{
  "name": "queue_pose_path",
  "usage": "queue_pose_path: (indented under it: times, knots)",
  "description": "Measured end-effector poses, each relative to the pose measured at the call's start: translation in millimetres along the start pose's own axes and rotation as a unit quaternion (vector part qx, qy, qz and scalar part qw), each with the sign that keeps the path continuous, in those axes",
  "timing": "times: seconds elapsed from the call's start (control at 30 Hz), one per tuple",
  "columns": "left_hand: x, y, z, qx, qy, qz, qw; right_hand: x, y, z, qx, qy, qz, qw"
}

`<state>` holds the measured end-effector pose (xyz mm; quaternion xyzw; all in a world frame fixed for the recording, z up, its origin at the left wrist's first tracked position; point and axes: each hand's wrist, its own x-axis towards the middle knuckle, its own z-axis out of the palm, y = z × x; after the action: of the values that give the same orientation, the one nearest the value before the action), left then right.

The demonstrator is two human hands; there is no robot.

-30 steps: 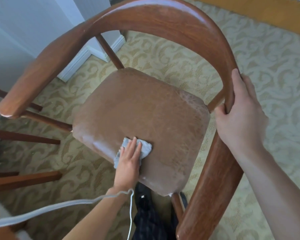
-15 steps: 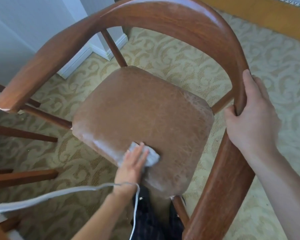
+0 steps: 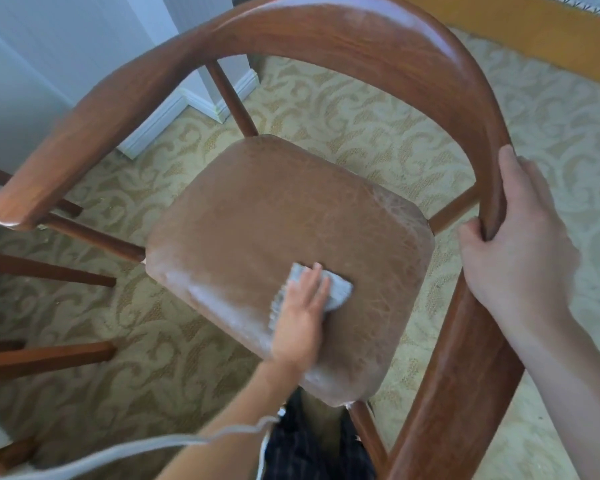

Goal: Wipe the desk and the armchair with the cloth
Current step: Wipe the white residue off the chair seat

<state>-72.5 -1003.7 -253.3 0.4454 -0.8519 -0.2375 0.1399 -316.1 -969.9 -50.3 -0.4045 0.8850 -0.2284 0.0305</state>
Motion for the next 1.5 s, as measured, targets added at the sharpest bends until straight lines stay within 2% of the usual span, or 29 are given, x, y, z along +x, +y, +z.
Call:
queue_pose_path:
  times: [0.1, 0.2, 0.4, 0.5, 0.6, 0.73, 0.83, 0.87, 0.93, 1.0, 1.03, 1.1, 1.2, 1.3, 1.4, 1.5]
  knots:
    - [-21.3, 38.0, 19.7, 0.005, -0.032, 0.061, 0.998, 0.0, 0.1, -0.1, 0.003, -0.001, -0.006, 1.000]
    - [-6.0, 7.3, 6.3, 0.027, -0.053, 0.111, 0.992, 0.8, 0.5, 0.2, 0.009, 0.001, -0.006, 1.000]
    - [100.5, -96.4, -57.2, 0.075, 0.023, -0.089, 0.993, -1.0, 3.8, 1.8, -0.005, 0.000, -0.012, 1.000]
    - [113.7, -91.3, -53.1, 0.075, 0.051, -0.141, 0.986, -0.3, 4.7, 3.4, -0.016, 0.000, -0.016, 1.000]
    - [85.9, -35.5, -12.3, 0.038, 0.041, -0.069, 0.996, -0.1, 3.2, 3.8, -0.023, 0.007, -0.018, 1.000]
    - [36.9, 49.9, 32.1, -0.017, -0.020, 0.011, 1.000, -0.6, 0.5, 3.7, -0.020, 0.013, -0.015, 1.000]
    - [30.7, 48.7, 30.3, 0.010, -0.047, 0.115, 0.992, -0.8, -1.2, 2.8, -0.022, 0.020, -0.016, 0.999]
    - [39.6, 34.3, 22.7, 0.033, -0.048, 0.124, 0.991, -0.7, -1.4, 2.4, -0.019, 0.020, -0.016, 0.999]
    - [66.1, -3.8, 2.2, 0.058, -0.018, 0.051, 0.997, -1.0, -1.0, 1.2, -0.013, 0.018, -0.014, 1.000]
    - [95.3, -41.5, -25.2, 0.070, 0.000, -0.075, 0.995, -2.1, -0.9, 1.1, -0.016, 0.018, -0.017, 1.000]
    - [105.2, -53.6, -35.8, 0.073, 0.000, -0.112, 0.991, -2.2, -1.3, 1.8, -0.017, 0.018, -0.019, 1.000]
    - [108.8, -48.7, -37.4, 0.056, 0.000, -0.133, 0.989, -2.0, -1.2, 2.3, -0.014, 0.018, -0.018, 1.000]
    - [68.3, 6.8, -0.5, 0.005, -0.008, -0.071, 0.997, -2.0, -1.7, 1.1, -0.013, 0.018, -0.013, 1.000]
    - [23.3, 60.6, 32.6, -0.038, -0.076, 0.025, 0.996, -2.4, -3.2, -0.7, -0.016, 0.016, -0.014, 1.000]
    - [14.4, 63.2, 38.2, -0.062, -0.136, 0.087, 0.985, -1.3, -4.2, -1.6, -0.012, 0.009, -0.010, 1.000]
    - [17.1, 48.6, 29.3, -0.010, -0.194, 0.183, 0.964, -1.2, -5.2, -2.4, -0.017, 0.006, -0.003, 1.000]
